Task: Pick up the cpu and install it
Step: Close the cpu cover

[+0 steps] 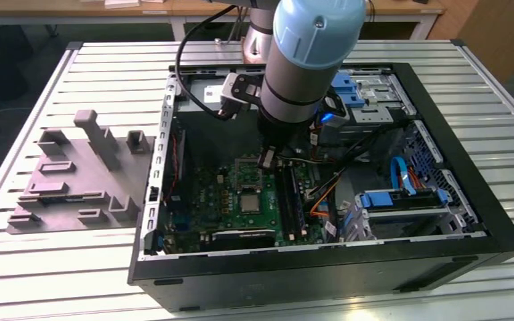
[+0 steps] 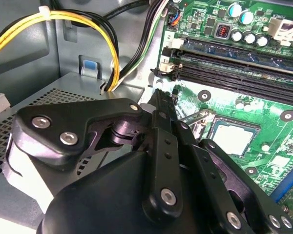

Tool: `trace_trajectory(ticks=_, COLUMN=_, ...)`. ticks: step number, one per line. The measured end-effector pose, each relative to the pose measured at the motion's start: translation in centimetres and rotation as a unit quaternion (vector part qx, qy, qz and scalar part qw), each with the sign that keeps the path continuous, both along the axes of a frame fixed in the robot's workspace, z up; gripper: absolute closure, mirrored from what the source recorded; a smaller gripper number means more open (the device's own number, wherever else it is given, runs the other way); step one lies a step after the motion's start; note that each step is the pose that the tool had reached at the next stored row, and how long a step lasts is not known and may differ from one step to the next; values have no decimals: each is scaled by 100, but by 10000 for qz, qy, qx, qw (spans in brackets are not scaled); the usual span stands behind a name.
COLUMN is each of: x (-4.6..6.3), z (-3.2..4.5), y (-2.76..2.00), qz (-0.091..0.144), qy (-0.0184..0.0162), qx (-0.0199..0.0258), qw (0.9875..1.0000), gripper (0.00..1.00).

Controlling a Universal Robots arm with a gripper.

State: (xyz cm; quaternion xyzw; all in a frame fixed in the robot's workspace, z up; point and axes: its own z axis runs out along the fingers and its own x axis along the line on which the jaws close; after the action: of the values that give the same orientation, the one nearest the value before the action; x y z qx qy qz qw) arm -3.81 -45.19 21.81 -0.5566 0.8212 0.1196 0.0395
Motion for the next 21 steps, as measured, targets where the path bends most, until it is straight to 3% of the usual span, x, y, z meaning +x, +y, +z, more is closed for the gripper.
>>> trace_trajectory(ticks=8, x=-3, z=85, y=1, qz=2, qy=-1, qx=-4, qw=10000, gripper=89)
trace_trajectory(ticks=13, x=-7, z=90, y=0, qz=18, qy=-1, qx=-116, qw=9999, gripper=89)
trace_trajectory(ticks=21, x=-12, z=121, y=-1, qz=33, qy=3, qx=-197, qw=9998, gripper=89)
